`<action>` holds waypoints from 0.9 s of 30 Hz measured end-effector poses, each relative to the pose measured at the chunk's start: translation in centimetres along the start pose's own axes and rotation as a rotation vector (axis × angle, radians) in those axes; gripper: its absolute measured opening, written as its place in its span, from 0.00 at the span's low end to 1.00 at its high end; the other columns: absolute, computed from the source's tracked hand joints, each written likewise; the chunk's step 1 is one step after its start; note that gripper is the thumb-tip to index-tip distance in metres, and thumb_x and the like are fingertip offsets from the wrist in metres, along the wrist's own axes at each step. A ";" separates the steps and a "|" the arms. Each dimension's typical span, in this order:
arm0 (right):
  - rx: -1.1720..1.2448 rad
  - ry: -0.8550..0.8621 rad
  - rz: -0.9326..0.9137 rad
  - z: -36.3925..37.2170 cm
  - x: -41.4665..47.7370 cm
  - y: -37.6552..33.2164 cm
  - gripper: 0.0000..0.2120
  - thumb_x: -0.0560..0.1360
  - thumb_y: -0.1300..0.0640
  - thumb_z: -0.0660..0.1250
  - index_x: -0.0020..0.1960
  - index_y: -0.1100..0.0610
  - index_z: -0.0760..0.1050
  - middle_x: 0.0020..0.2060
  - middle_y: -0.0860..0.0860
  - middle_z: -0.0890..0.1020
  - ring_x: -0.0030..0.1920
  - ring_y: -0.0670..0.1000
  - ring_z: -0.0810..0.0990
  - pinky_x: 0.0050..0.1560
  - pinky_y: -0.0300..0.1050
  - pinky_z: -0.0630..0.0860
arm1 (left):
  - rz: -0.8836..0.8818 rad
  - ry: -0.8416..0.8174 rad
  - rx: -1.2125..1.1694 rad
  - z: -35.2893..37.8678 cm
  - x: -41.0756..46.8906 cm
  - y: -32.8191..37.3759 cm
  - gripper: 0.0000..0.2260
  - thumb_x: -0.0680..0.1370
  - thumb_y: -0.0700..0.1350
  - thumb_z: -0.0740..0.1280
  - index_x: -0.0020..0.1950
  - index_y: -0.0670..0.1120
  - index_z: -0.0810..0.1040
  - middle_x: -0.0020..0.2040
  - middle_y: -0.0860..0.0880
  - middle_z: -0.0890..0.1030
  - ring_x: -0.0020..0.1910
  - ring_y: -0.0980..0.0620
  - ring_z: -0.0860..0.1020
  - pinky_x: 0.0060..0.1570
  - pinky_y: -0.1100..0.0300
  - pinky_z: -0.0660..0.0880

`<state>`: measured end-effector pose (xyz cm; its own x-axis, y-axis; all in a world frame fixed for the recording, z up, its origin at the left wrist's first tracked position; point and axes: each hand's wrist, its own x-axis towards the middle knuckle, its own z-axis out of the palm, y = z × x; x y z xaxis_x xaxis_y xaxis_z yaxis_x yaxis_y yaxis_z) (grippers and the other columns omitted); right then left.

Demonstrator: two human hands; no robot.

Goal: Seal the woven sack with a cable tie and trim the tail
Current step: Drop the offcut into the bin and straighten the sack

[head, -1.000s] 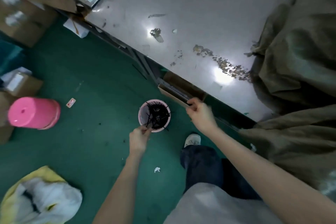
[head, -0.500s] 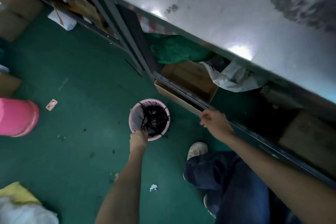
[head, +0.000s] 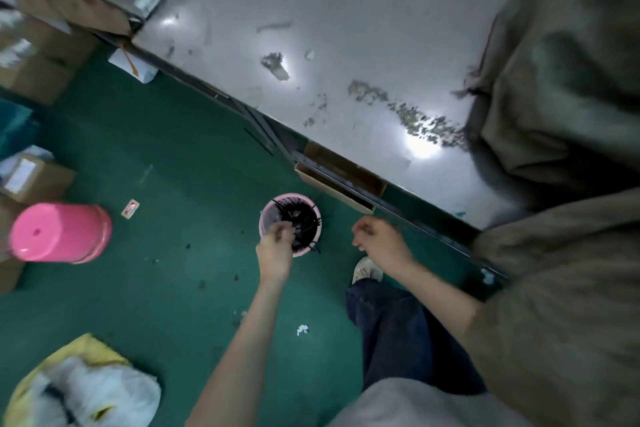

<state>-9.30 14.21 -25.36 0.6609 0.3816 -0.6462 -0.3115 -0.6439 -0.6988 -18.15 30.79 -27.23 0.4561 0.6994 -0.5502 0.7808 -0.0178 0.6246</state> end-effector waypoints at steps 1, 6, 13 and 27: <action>0.022 0.001 -0.027 -0.6 -1.3 -1.5 0.06 0.77 0.63 0.62 0.45 0.55 0.76 0.41 0.54 0.83 0.45 0.56 0.81 0.50 0.50 0.78 | 0.022 -0.004 -0.059 -0.6 -1.3 1.6 0.11 0.78 0.39 0.59 0.52 0.45 0.81 0.51 0.44 0.84 0.49 0.48 0.81 0.50 0.60 0.73; 0.116 0.035 -0.193 -2.4 -5.8 -7.3 0.06 0.74 0.63 0.66 0.49 0.59 0.80 0.42 0.57 0.84 0.44 0.55 0.82 0.47 0.45 0.77 | 0.142 0.031 -0.260 -3.0 -6.1 7.7 0.13 0.76 0.40 0.60 0.40 0.54 0.80 0.43 0.51 0.85 0.48 0.48 0.84 0.59 0.45 0.76; 0.335 0.121 -0.495 -8.4 -12.5 -14.5 0.08 0.76 0.63 0.66 0.46 0.49 0.78 0.39 0.48 0.84 0.44 0.49 0.82 0.51 0.45 0.78 | 0.377 -0.062 -0.422 -4.5 -11.7 16.6 0.10 0.80 0.37 0.59 0.49 0.45 0.80 0.47 0.48 0.85 0.50 0.50 0.83 0.56 0.54 0.78; 0.445 0.879 -0.576 -22.0 -22.6 -9.3 0.06 0.77 0.64 0.64 0.52 0.60 0.77 0.46 0.52 0.84 0.50 0.48 0.82 0.52 0.41 0.76 | 0.933 -0.494 -0.288 4.2 -21.6 28.0 0.08 0.80 0.38 0.61 0.54 0.45 0.78 0.53 0.50 0.82 0.55 0.56 0.80 0.57 0.63 0.75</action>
<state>-6.36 -3.06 2.49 0.9786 -0.1654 0.1221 0.0947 -0.1646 -0.9818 -4.37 12.12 -0.20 0.9875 0.1326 0.0858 -0.0613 -0.1788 0.9820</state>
